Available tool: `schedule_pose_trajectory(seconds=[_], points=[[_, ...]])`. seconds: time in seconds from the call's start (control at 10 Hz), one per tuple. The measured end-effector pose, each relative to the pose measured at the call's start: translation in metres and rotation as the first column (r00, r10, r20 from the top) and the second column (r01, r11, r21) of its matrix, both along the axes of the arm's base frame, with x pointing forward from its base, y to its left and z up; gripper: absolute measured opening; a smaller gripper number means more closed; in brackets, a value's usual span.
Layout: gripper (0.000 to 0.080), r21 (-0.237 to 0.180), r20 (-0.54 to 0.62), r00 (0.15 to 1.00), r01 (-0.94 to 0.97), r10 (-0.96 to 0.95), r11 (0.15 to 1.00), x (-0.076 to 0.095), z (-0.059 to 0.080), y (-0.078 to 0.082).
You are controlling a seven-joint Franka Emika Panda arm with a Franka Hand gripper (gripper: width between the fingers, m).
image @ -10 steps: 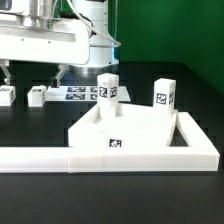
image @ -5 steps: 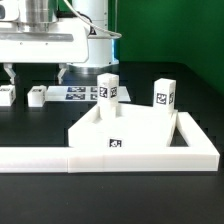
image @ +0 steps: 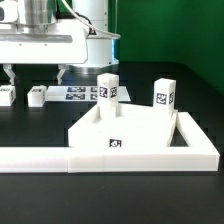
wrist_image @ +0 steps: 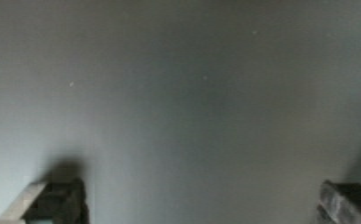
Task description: Assemble square table
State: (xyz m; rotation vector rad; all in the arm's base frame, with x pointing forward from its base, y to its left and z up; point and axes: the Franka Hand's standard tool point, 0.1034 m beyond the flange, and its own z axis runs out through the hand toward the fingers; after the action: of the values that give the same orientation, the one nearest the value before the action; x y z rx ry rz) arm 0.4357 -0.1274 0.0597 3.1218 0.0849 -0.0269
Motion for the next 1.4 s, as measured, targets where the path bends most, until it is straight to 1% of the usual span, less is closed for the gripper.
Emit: schedule_pose_trajectory(seconds=[0.2, 0.5, 0.8, 0.9, 1.0, 1.1, 1.4], points=[[0.0649, 0.001, -0.029, 0.999, 0.028, -0.028, 1.0, -0.022, -0.009, -0.008], [0.0649, 0.004, -0.061, 0.998, 0.027, -0.027, 1.0, -0.039, -0.013, -0.021], [0.0649, 0.009, -0.071, 0.997, 0.019, -0.018, 1.0, -0.038, -0.014, -0.018], [0.0649, 0.026, -0.125, 0.992, 0.032, -0.029, 0.999, -0.042, -0.015, -0.013], [0.0649, 0.015, -0.208, 0.977, 0.041, -0.037, 0.999, -0.044, -0.016, -0.01], [0.0649, 0.007, -0.278, 0.96, 0.034, -0.031, 0.999, -0.046, -0.017, -0.011], [0.0649, 0.021, -0.448, 0.894, 0.043, -0.029, 0.999, -0.054, -0.02, -0.007]])
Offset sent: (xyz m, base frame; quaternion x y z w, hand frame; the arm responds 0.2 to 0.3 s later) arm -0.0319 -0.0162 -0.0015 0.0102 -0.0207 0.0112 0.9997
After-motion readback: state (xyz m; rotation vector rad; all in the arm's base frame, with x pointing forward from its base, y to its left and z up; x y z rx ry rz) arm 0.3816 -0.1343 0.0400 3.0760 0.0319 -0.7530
